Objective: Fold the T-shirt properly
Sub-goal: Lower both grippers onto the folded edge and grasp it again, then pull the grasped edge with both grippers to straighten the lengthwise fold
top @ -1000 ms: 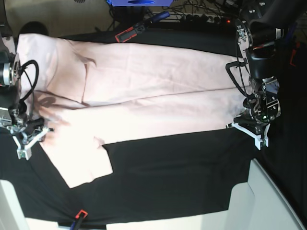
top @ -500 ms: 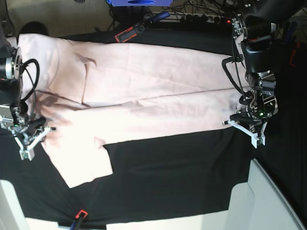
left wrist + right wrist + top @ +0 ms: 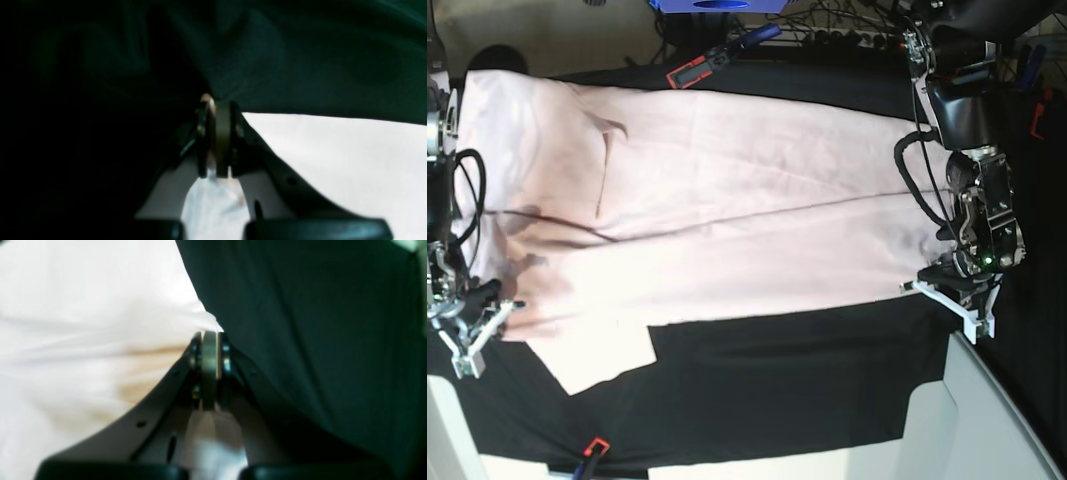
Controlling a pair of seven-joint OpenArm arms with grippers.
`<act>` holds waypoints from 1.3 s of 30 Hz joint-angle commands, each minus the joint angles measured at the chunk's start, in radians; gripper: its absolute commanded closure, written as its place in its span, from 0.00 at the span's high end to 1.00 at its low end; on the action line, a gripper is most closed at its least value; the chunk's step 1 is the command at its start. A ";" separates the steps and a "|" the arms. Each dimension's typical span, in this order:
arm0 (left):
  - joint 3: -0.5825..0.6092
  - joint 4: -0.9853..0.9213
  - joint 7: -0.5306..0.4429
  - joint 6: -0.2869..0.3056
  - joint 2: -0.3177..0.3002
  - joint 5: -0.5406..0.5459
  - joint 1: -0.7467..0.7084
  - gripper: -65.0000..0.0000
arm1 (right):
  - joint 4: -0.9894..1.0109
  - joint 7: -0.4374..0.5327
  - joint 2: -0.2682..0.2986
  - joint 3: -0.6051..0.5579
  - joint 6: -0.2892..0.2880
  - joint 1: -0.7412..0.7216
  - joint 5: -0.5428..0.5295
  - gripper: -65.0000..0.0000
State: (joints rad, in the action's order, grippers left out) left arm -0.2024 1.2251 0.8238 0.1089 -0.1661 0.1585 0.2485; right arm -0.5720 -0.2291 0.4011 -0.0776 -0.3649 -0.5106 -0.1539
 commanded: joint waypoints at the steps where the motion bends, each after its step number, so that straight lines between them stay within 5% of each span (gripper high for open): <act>1: -0.001 0.046 -0.033 0.001 -0.011 0.008 0.031 0.00 | -0.046 -0.002 0.019 0.032 0.005 -0.006 -0.006 0.00; 5: -0.007 0.117 0.013 0.001 -0.011 0.010 0.031 0.00 | -0.185 -0.109 0.015 0.149 0.005 0.030 -0.003 0.00; 23: -0.010 0.328 0.041 0.001 0.012 0.010 -0.005 0.00 | -0.593 -0.336 0.012 0.256 0.005 0.172 -0.003 0.00; 39: 0.002 0.355 0.033 0.001 0.012 0.011 0.053 0.00 | -0.719 -0.382 0.008 0.256 0.005 0.234 -0.003 0.00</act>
State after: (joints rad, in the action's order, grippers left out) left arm -0.1997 1.5620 0.8871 0.1131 -0.1413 0.1696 0.2737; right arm -1.2690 -0.6346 0.3901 0.1722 -0.3656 -0.2489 -0.1539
